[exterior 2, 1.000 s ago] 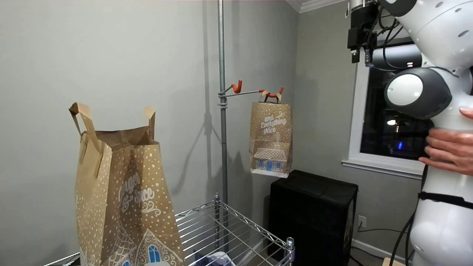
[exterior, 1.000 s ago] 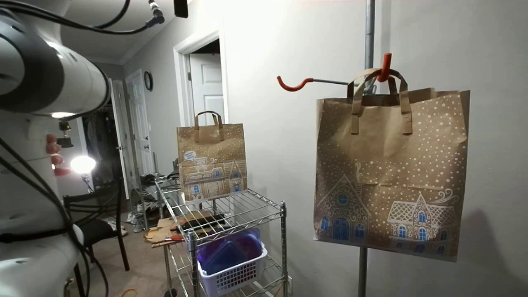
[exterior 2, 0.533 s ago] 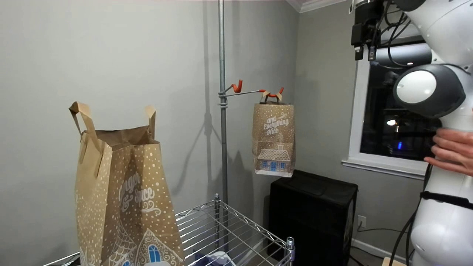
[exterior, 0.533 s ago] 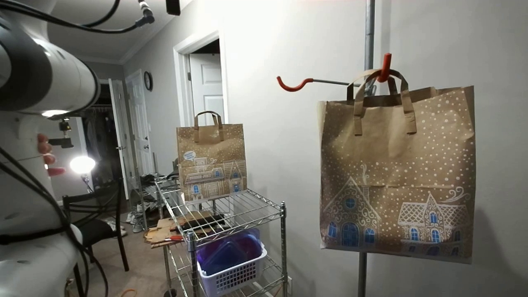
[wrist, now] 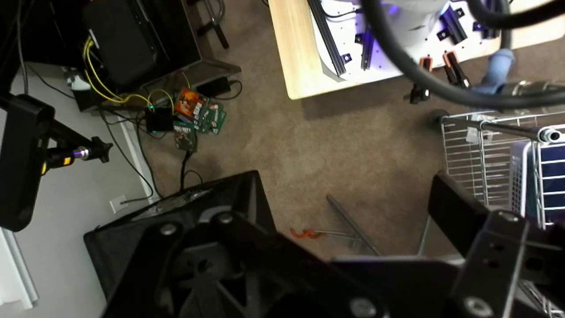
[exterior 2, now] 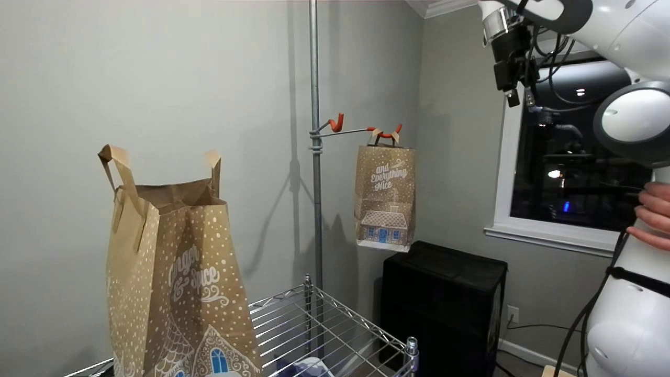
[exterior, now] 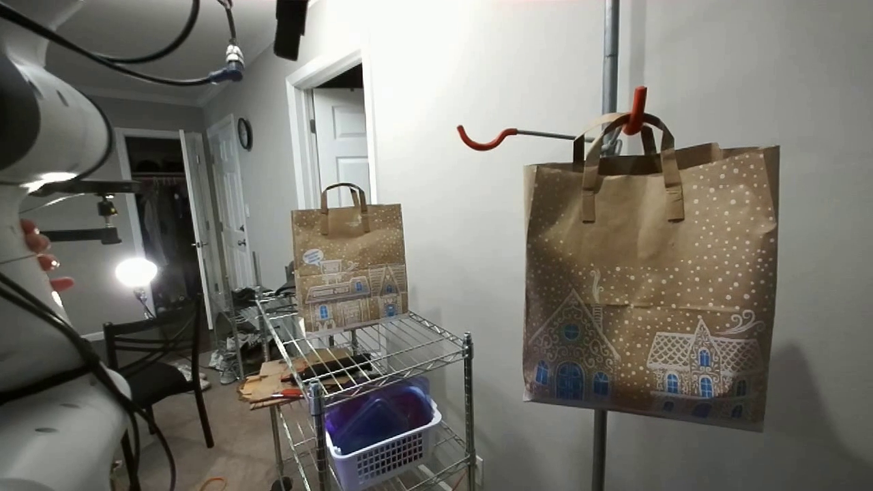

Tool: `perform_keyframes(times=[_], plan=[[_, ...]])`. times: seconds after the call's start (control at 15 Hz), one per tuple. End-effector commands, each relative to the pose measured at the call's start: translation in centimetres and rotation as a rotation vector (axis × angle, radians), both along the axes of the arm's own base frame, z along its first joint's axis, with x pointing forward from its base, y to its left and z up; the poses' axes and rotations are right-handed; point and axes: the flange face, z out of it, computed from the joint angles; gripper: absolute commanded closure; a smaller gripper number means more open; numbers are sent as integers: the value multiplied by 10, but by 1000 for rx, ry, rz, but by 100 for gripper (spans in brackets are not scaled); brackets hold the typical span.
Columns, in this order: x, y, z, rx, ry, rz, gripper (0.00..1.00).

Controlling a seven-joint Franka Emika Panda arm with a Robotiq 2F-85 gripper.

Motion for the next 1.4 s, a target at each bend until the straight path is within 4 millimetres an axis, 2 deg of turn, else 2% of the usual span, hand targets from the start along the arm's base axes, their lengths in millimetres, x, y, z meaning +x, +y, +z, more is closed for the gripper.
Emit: perform_keyframes(times=[0.0, 0.47, 0.67, 0.87, 0.93, 1.0, 1.13, 1.33], plan=[[18, -10, -46, -20, 104, 7, 0], [42, 14, -96, -174, 59, 211, 0], [41, 25, -118, -229, 44, 280, 0], [31, 35, -142, -267, 2, 334, 0], [27, 38, -146, -271, -17, 334, 0], [45, 31, -131, -227, 25, 316, 0], [40, 33, -133, -230, 19, 319, 0], [42, 32, -132, -229, 18, 316, 0]])
